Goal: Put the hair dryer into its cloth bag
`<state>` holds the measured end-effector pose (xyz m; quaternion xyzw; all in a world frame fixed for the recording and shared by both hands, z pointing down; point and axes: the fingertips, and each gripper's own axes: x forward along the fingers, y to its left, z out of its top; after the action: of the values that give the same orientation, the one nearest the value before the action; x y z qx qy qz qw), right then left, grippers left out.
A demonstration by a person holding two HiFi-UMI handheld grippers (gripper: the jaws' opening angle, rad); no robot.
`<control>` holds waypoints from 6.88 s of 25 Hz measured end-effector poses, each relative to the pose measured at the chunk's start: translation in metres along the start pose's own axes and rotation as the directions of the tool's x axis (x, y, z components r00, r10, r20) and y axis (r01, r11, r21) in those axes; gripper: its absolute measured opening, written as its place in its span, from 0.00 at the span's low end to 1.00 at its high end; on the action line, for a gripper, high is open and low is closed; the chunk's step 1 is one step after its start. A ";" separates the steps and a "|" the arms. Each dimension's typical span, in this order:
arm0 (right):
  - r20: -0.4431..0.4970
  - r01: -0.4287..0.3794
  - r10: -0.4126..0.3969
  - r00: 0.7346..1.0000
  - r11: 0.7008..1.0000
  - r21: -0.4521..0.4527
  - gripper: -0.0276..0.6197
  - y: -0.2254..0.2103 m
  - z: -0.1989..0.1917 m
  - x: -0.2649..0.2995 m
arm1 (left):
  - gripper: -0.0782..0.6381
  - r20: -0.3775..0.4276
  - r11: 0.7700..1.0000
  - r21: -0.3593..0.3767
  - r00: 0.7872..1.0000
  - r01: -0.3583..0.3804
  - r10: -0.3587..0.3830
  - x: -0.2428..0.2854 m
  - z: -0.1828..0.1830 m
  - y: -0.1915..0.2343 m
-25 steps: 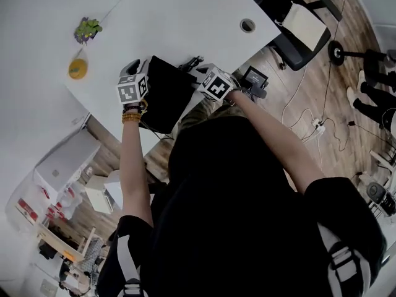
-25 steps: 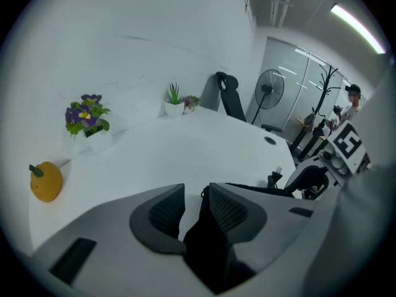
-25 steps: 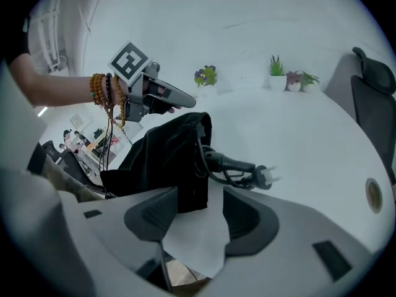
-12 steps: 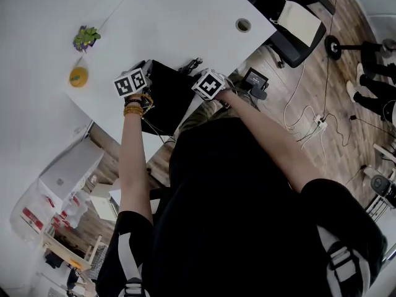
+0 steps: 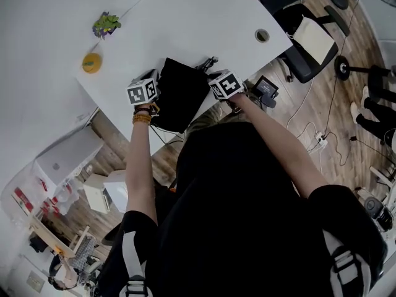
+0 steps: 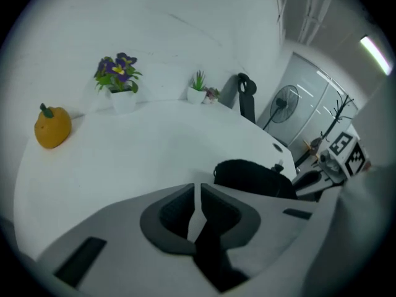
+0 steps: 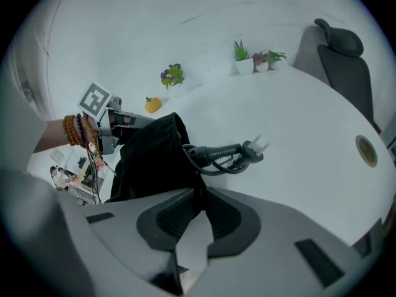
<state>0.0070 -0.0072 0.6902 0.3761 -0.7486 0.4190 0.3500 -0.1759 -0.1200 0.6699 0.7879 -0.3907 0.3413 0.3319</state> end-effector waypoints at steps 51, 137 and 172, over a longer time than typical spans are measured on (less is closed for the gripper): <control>0.280 -0.007 0.000 0.960 1.000 0.025 0.13 0.009 0.086 -0.023 | 0.16 0.358 0.952 -0.272 0.933 0.142 -0.037 -0.085 0.047 -0.037; 0.713 -0.124 0.206 0.670 0.978 -0.167 0.12 0.099 0.239 -0.192 | 0.16 0.674 0.965 -0.216 0.737 0.146 0.039 -0.232 0.137 -0.056; 0.697 -0.114 0.290 0.656 0.951 -0.288 0.12 0.077 0.316 -0.227 | 0.16 0.757 0.984 -0.144 0.653 0.107 0.040 -0.251 0.216 -0.054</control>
<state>-0.0177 -0.1998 0.3442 0.3850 -0.9041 0.1852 0.0114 -0.1861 -0.1674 0.3375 0.8329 -0.5071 -0.0597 0.2133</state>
